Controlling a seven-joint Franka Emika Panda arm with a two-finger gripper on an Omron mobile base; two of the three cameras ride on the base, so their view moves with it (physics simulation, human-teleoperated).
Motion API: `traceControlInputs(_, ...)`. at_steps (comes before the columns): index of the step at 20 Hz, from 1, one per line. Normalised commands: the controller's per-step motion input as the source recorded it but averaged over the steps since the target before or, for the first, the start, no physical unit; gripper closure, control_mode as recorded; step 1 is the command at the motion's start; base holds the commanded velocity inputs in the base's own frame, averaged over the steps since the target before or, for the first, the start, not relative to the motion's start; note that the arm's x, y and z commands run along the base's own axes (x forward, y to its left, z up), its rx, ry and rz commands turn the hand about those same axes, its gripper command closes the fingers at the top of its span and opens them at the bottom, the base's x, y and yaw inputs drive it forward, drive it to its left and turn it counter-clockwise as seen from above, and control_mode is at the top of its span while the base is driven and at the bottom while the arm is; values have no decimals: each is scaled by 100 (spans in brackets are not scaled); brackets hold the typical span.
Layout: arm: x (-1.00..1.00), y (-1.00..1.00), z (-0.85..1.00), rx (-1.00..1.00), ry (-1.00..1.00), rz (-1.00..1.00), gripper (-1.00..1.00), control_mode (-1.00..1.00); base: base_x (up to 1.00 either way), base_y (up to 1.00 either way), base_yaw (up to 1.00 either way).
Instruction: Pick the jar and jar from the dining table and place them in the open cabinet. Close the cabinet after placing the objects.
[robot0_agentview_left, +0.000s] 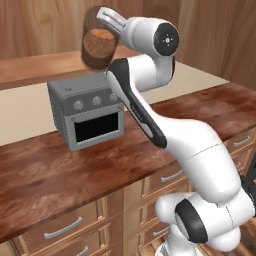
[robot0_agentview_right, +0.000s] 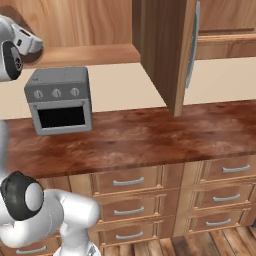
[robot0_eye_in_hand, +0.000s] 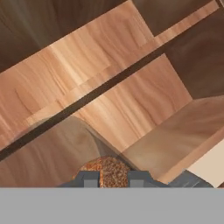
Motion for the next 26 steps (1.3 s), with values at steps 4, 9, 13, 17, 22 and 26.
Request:
traceControlInputs(4,100,4,0,0,5,0,100,-100,0,0,0)
traceControlInputs(9,100,5,0,0,16,0,100,-100,0,0,0)
traceControlInputs(13,100,7,0,0,2,0,100,-100,0,0,0)
traceControlInputs(17,100,8,0,0,0,0,100,-100,0,0,0)
traceControlInputs(22,49,16,-8,0,0,0,100,-100,0,0,0)
traceControlInputs(26,51,17,-25,0,2,0,-100,-100,0,0,0)
